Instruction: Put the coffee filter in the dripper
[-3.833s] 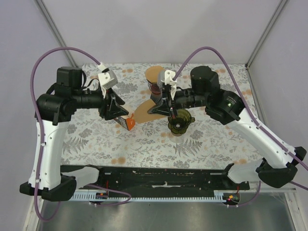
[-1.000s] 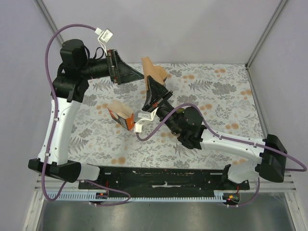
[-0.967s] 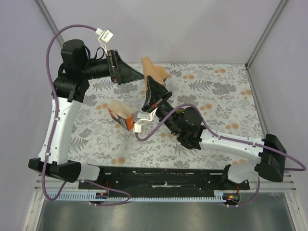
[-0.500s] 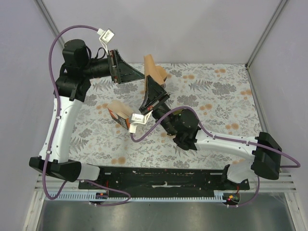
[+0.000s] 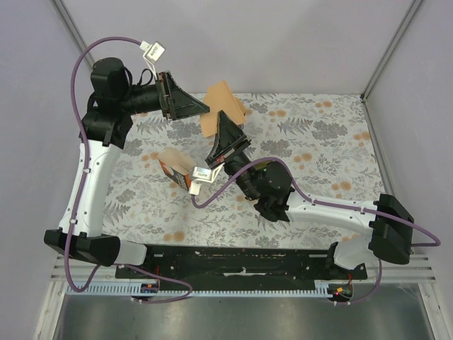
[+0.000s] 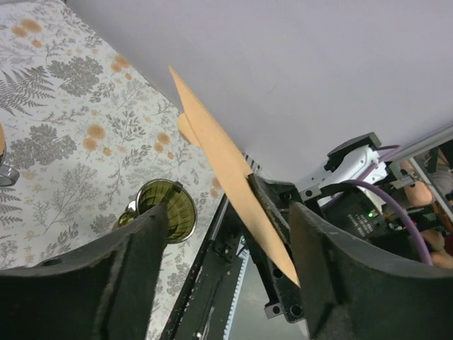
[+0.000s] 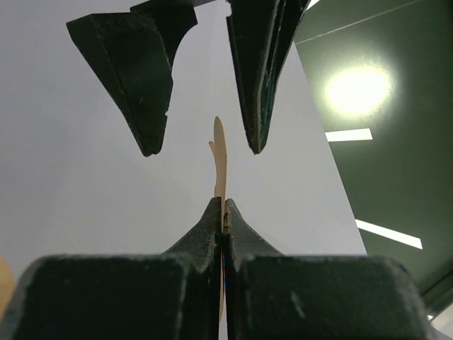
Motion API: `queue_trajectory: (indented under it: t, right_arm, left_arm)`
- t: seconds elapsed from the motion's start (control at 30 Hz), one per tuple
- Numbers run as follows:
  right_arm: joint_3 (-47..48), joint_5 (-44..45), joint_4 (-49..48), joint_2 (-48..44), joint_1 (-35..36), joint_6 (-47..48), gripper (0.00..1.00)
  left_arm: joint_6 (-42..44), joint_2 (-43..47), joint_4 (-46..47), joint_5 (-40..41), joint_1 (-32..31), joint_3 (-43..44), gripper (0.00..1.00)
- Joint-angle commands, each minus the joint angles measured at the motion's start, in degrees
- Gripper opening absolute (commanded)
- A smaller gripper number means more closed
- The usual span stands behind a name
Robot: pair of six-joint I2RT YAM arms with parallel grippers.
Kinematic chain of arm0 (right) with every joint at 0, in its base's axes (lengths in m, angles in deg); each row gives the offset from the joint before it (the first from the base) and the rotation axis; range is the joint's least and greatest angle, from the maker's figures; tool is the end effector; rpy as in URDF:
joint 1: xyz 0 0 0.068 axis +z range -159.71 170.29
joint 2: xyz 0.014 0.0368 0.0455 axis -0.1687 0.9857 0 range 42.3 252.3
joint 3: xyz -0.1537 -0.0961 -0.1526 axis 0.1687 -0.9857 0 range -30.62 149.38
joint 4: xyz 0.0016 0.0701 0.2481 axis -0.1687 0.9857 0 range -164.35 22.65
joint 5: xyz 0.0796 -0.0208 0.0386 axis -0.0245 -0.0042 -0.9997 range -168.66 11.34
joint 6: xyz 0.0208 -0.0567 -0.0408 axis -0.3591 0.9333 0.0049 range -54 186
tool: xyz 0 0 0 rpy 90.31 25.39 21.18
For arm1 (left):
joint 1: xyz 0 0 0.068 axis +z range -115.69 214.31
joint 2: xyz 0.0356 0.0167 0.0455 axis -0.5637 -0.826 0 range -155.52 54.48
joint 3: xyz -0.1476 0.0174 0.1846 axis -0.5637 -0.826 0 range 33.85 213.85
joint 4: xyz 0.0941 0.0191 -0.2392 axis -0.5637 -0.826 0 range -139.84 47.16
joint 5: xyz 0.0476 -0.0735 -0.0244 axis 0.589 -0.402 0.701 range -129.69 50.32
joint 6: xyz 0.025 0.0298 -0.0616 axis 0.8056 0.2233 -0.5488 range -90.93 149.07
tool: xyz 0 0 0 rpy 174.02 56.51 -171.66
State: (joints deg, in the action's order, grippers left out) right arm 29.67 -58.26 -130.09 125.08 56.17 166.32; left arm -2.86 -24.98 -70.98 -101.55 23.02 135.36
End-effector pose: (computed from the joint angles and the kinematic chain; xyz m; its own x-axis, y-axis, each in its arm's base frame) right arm 0.1609 0.3078 0.3734 0.6843 -0.7282 -0.0384 0.3523 0.3762 -0.8570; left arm 0.2656 -0.1075 0.4717 -0.5919 -0.1361 -0.7945 0.7531 0.2578 -0.6053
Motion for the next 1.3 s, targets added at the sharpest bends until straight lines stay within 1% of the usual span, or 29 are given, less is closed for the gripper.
queue_trajectory:
  t: [0.0, 0.07, 0.13, 0.2, 0.23, 0.27, 0.33, 0.4, 0.47, 0.53, 0.6, 0.63, 0.7, 0.73, 0.83, 0.9, 0.97, 1.0, 1.03, 1.07, 1.1, 1.13, 1.17, 1.2, 1.27]
  right_arm:
    - [-0.09, -0.54, -5.69, 0.71, 0.29, 3.22, 0.00]
    - [0.09, -0.63, -5.78, 1.06, 0.47, 3.57, 0.00]
    - [0.00, -0.72, -5.78, 1.15, 0.56, 3.40, 0.00]
    - [-0.17, -0.98, -5.34, 0.80, 0.64, 2.61, 0.00]
    - [-0.35, -1.24, -5.42, 0.63, 0.65, 2.09, 0.00]
    - [-0.52, -1.42, -5.25, 0.63, 0.65, 1.21, 0.00]
    - [-0.53, -1.25, -4.55, 0.01, 0.47, -1.07, 0.00]
    - [-0.44, -0.11, -3.06, -0.78, 0.56, -3.88, 0.00]
    - [-0.70, 0.86, -1.04, -2.44, 0.56, -7.92, 0.13]
    - [-1.66, 0.69, 2.73, -4.72, 0.56, -11.87, 0.21]
    - [-2.98, -1.06, 7.56, -7.80, 0.56, -16.35, 0.34]
    - [-3.68, -1.59, 9.41, -8.94, 0.47, -18.55, 0.42]
    - [-4.65, -2.73, 12.66, -11.58, 0.30, -22.60, 0.64]
    - [-5.09, -3.00, 14.51, -12.90, 0.12, -24.01, 0.72]
    - [-5.45, -3.96, 19.26, -15.54, -1.11, -28.32, 0.72]
    - [-6.06, -5.45, 20.15, -16.86, -1.64, -30.43, 0.72]
    - [-5.89, -6.95, 22.69, -18.18, -1.99, -31.92, 0.77]
    - [-4.76, -6.96, 25.57, -19.23, -2.34, -33.67, 0.80]
    - [-3.09, -7.57, 29.25, -20.46, -3.04, -38.74, 0.83]
    - [0.23, -10.36, 37.99, -21.69, -4.87, -45.66, 0.87]
    - [4.27, -17.52, 48.17, -22.83, -7.76, -52.69, 0.92]
    - [9.18, -26.81, 55.58, -23.10, -12.49, -60.25, 0.98]
    - [12.54, -36.13, 60.53, -22.76, -16.28, -65.63, 0.98]
    - [14.22, -42.05, 61.80, -22.49, -19.71, -70.38, 0.98]
    - [16.51, -46.92, 64.34, -21.35, -21.76, -74.37, 0.98]
  left_arm:
    - [-1.12, -0.08, 1.60, -0.54, -0.84, -1.93, 0.62]
    - [-0.86, 0.09, 1.60, -1.23, -1.36, -2.81, 0.46]
    - [-0.34, 0.27, 1.60, -2.20, -1.98, -3.69, 0.34]
    - [-0.07, 0.53, 1.60, -3.43, -2.59, -4.48, 0.32]
    - [0.02, 0.54, 1.68, -4.13, -2.77, -5.01, 0.25]
    - [-0.42, 0.62, 2.12, -4.40, -2.95, -5.53, 0.16]
    - [-0.60, 0.80, 2.65, -5.02, -2.95, -6.59, 0.02]
    - [0.97, 1.24, 1.61, -4.84, -2.95, -6.68, 0.02]
    - [3.60, 1.41, -0.41, -4.49, -2.95, -5.63, 0.02]
    - [7.12, 1.41, -3.22, -3.79, -2.95, -4.05, 0.02]
    - [9.94, 1.41, -5.34, -3.35, -2.95, -2.82, 0.02]
    - [10.73, 1.50, -6.22, -3.26, -2.95, -2.38, 0.02]
    - [12.84, 1.59, -8.06, -2.91, -2.95, -1.50, 0.02]
    - [14.68, 1.59, -9.46, -2.21, -2.95, -0.89, 0.02]
    - [21.44, 1.68, -14.03, 0.25, -2.95, 0.79, 0.02]
    - [23.65, 1.85, -15.44, 1.22, -3.04, 0.79, 0.02]
    - [27.24, 1.94, -17.73, 2.97, -3.47, 1.40, 0.02]
    - [30.74, 2.12, -20.26, 5.33, -3.91, 2.36, 0.02]
    - [36.17, 2.20, -23.07, 8.05, -4.44, 3.50, 0.02]
    - [40.93, 2.29, -25.88, 11.04, -5.23, 4.73, 0.02]
    - [46.20, 2.64, -28.87, 15.07, -6.28, 5.44, 0.02]
    - [49.99, 2.99, -30.99, 18.76, -7.42, 6.06, 0.02]
    - [53.77, 3.34, -33.01, 21.15, -8.21, 6.06, 0.02]
    - [55.72, 3.43, -35.03, 22.83, -8.66, 6.06, 0.02]
    - [58.37, 3.87, -37.24, 23.72, -9.27, 5.89, 0.02]
